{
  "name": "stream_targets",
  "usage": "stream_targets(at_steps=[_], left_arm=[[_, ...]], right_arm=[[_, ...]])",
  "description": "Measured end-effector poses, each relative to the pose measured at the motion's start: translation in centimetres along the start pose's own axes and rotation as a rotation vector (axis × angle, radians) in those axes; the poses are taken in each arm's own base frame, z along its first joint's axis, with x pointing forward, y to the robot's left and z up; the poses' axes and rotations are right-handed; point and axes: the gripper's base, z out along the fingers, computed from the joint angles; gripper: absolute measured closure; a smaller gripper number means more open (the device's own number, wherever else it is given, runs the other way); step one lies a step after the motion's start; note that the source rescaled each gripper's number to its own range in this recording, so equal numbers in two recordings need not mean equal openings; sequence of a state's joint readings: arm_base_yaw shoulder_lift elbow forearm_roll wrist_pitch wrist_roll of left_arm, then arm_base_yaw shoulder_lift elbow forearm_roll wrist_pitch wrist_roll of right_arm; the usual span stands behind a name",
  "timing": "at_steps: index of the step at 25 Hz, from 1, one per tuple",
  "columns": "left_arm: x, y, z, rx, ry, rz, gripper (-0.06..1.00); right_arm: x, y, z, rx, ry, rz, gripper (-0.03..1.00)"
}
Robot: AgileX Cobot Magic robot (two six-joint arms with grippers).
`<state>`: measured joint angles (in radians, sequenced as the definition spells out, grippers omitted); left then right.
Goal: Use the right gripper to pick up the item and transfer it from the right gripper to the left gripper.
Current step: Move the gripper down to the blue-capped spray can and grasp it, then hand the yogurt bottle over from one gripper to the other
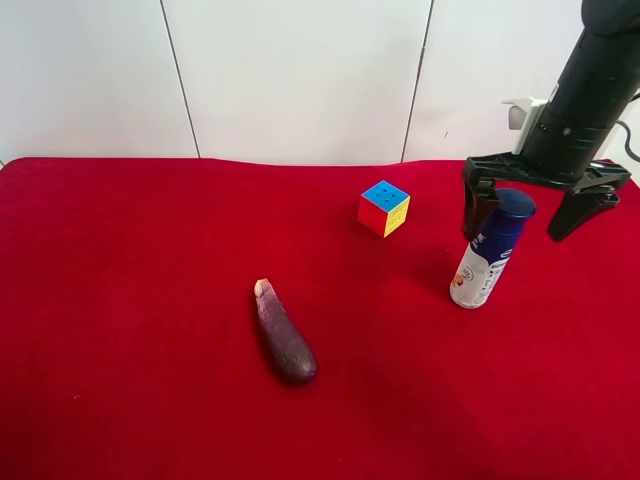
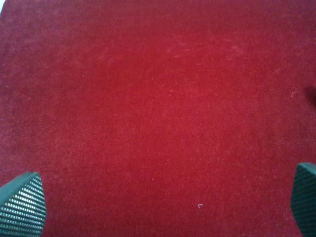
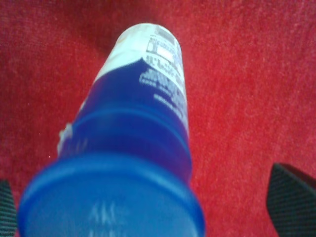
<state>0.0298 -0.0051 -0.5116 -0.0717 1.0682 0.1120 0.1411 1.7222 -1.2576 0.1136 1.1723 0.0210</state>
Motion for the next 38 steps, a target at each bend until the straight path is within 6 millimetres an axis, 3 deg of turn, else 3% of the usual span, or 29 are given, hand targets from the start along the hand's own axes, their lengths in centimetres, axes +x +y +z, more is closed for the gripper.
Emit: stream_targets(at_steps=[5,13,16,20,33,38], left_arm=[[0.0,0.0,0.0,0.000,0.000,0.000,-0.06],[0.0,0.0,0.0,0.000,0.000,0.000,-0.06],[0.0,0.0,0.0,0.000,0.000,0.000,-0.06],[0.0,0.0,0.0,0.000,0.000,0.000,-0.06],[0.0,0.0,0.0,-0.001,0.000,0.000,-0.06],[0.0,0.0,0.0,-0.001,0.000,0.000,-0.06]], right_arm=[[-0.3,0.0,0.4,0.000,-0.008,0.001,-0.03],[-0.8,0.0,1.6,-0.009,0.019,0.010,0.09],[-0.8,0.0,1.7,-0.012,0.020,0.011,0.34],[-0.9,0.0,1.9,-0.010,0.018,-0.001,0.97],[-0.9,-0.1,1.9,0.002,0.017,-0.015,0.96],[-0.5,0.1,0.5,-0.012,-0.020,-0.014,0.96]])
